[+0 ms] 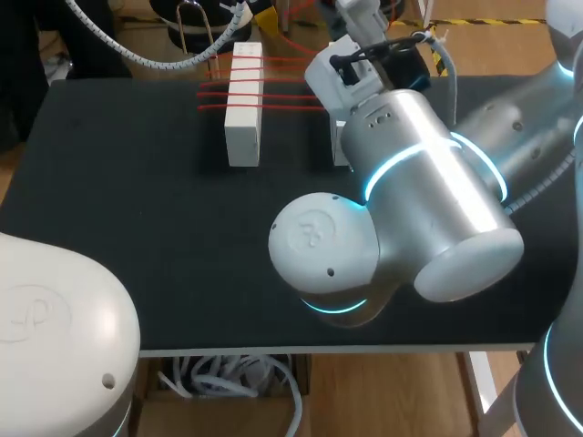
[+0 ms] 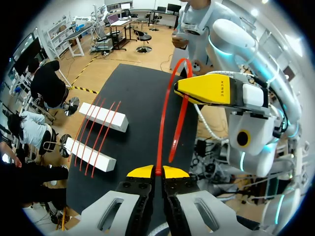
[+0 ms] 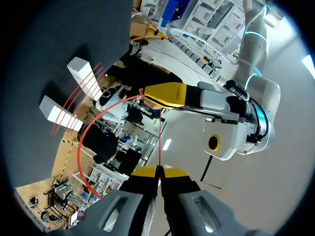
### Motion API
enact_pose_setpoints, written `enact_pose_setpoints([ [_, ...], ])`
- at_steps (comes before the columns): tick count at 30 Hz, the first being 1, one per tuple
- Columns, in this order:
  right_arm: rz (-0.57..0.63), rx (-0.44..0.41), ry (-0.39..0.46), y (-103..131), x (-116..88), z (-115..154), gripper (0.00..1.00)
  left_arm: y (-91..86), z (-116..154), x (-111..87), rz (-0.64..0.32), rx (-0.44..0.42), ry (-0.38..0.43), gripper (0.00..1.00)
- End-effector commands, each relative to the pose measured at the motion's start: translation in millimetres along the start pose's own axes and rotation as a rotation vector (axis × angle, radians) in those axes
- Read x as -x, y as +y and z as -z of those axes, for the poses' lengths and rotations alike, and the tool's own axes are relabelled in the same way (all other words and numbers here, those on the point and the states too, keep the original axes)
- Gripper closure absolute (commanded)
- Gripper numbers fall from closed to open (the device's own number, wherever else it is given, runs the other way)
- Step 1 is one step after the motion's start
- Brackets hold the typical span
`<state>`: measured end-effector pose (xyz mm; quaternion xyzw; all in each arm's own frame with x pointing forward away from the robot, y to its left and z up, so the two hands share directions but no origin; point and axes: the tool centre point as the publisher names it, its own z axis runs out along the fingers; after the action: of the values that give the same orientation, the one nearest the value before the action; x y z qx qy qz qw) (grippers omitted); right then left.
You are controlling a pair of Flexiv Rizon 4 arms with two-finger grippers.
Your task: Grab the tape and strap the tape.
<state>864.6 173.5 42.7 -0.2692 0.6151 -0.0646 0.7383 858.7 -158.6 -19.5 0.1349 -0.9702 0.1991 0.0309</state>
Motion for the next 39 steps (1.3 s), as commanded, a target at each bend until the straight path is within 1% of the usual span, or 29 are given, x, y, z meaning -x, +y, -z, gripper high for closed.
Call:
enact_pose_setpoints([
  [1,0.004,0.007,0.002,-3.4,0.9,-0.3,1.0,0.0,0.0,0.0,0.0,0.002,0.0,1.0],
  [10,0.004,0.007,0.002,-3.4,0.9,-0.3,1.0,0.0,0.0,0.0,0.0,0.002,0.0,1.0],
  [15,0.03,0.023,0.064,-13.1,3.1,-9.6,1.0,0.0,0.0,0.0,0.0,0.002,0.0,1.0],
  [16,0.049,0.043,0.075,-14.2,2.7,-10.7,1.0,0.0,0.0,0.0,0.0,0.002,0.0,1.0],
  [18,0.058,0.043,0.088,-14.1,1.4,-11.6,1.0,0.0,0.0,0.0,0.0,0.002,0.0,1.0],
  [23,0.085,0.076,0.131,-12.7,2.4,-16.9,1.0,0.0,0.0,0.0,0.0,0.002,0.0,1.0],
  [31,0.137,0.146,0.191,-9.7,1.3,-16.9,1.0,0.0,0.0,0.0,0.0,0.002,0.0,1.0],
  [39,0.146,0.192,0.221,-6.2,1.2,-14.4,1.0,0.0,0.0,0.0,0.0,0.002,0.0,1.0],
])
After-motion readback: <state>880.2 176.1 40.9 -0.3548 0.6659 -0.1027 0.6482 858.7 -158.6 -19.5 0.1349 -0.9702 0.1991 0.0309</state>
